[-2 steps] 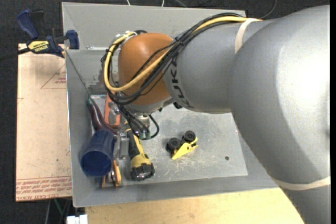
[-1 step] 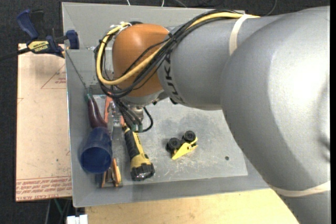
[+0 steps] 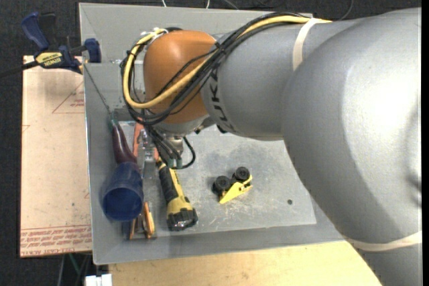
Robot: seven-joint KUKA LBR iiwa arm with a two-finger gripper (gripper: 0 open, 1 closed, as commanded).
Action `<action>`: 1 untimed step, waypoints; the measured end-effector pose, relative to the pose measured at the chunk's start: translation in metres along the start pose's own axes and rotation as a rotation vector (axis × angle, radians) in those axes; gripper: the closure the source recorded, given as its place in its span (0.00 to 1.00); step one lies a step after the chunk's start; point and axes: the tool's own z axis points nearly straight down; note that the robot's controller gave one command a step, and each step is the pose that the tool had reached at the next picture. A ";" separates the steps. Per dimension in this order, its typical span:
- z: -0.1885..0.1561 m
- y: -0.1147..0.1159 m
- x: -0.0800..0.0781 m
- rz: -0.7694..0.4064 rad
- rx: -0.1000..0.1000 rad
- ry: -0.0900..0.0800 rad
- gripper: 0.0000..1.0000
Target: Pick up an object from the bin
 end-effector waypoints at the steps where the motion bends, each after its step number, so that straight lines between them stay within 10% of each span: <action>1: 0.013 -0.002 0.007 -0.020 0.008 -0.009 1.00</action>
Offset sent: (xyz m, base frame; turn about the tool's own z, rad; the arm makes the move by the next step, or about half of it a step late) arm -0.0100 -0.0098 0.0111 -0.0955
